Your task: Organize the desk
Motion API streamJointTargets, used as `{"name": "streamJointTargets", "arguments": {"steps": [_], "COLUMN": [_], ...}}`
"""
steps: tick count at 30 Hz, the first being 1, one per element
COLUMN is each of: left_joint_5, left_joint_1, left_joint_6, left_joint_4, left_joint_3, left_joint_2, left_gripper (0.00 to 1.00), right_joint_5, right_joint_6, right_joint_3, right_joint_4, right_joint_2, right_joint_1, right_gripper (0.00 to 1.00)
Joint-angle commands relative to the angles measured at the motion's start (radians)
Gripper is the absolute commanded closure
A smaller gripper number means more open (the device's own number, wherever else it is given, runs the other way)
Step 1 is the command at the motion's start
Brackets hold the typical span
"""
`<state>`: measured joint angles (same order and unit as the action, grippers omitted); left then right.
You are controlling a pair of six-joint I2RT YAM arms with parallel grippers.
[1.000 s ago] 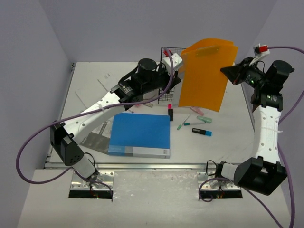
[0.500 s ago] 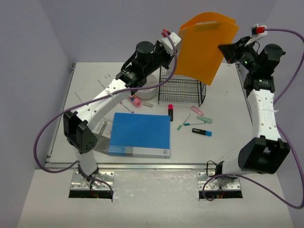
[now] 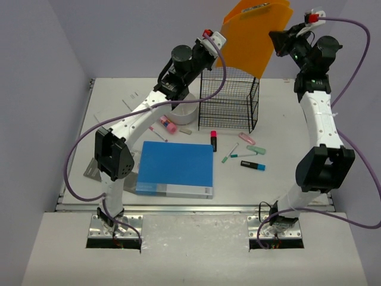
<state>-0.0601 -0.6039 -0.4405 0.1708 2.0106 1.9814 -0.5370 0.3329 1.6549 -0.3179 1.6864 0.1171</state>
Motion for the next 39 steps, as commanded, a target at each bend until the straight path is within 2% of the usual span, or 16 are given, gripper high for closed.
{"name": "streamJointTargets", "arguments": {"steps": [1, 20, 39], "left_joint_5": [-0.055, -0.059, -0.079], "left_joint_1": [-0.003, 0.041, 0.075], "left_joint_6": [-0.016, 0.007, 0.092], "left_joint_4": [0.173, 0.211, 0.205], "left_joint_3": [0.037, 0.013, -0.033], "left_joint_2": [0.024, 0.109, 0.177], "left_gripper": [1.00, 1.00, 1.00], "right_joint_5": [-0.014, -0.038, -0.053], "right_joint_6": [-0.038, -0.110, -0.142], "right_joint_3": [0.046, 0.086, 0.045], "right_joint_4": [-0.067, -0.115, -0.117], "right_joint_2": [0.033, 0.173, 0.242], "right_joint_1": [-0.054, -0.070, -0.079], "right_gripper": [1.00, 1.00, 1.00]}}
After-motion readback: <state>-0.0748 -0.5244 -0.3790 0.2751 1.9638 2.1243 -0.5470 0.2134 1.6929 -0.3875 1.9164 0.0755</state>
